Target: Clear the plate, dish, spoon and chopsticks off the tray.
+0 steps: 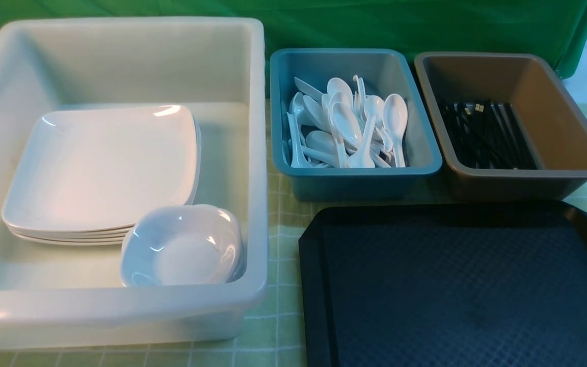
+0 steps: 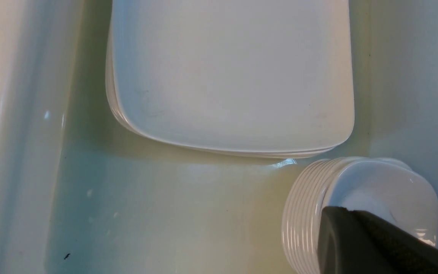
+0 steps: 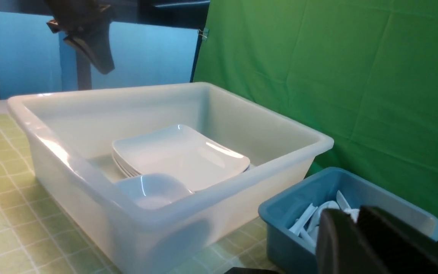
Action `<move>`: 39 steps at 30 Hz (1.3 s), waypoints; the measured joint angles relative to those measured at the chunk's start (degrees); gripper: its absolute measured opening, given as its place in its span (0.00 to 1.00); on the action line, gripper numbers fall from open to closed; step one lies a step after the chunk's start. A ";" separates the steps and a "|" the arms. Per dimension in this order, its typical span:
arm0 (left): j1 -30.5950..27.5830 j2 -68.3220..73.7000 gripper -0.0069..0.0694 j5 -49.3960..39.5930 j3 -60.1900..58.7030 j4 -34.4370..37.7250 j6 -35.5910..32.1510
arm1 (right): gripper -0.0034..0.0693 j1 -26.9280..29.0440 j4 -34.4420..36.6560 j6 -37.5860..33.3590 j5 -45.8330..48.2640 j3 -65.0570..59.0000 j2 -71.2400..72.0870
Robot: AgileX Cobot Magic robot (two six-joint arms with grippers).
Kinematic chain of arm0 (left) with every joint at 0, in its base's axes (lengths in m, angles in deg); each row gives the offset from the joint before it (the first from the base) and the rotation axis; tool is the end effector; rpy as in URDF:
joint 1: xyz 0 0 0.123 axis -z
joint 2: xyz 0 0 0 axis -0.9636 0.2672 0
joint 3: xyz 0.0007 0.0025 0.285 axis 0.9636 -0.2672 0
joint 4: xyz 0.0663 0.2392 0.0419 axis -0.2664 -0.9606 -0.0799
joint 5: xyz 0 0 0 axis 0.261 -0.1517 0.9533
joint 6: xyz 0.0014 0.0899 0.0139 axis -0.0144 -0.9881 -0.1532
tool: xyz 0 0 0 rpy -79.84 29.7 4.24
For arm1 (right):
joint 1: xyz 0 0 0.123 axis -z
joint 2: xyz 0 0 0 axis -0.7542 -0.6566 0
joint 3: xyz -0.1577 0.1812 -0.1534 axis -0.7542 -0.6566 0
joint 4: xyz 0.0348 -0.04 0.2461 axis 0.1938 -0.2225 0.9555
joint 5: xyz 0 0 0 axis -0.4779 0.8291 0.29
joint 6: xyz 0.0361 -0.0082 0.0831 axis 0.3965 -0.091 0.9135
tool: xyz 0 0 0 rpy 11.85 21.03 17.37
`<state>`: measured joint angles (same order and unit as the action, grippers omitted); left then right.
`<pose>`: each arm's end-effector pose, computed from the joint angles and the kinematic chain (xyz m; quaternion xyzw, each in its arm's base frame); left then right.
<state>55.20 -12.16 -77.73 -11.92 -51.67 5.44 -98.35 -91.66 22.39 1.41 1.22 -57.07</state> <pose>0.2349 0.0511 0.3736 -0.1177 0.9374 -0.1083 0.3095 0.0461 0.0459 0.3383 -0.3096 0.6230 0.2422 0.6762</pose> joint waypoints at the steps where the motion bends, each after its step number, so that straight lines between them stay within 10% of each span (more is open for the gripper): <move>1: 0.00 0.00 0.09 0.00 0.00 0.00 0.00 | 0.15 1.82 0.73 0.00 -0.69 -1.94 0.65; 20: 0.00 0.00 0.09 -0.89 0.00 0.00 0.00 | 0.21 43.57 1.19 0.05 -0.22 -28.76 16.53; 39: 4.86 -0.75 0.09 -4.30 0.00 7.62 -4.04 | 0.28 47.24 1.08 0.05 -1.33 -29.12 16.57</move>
<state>60.06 -12.92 -82.03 -11.92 -44.04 1.39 -51.11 -90.58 22.44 0.08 -27.90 -40.50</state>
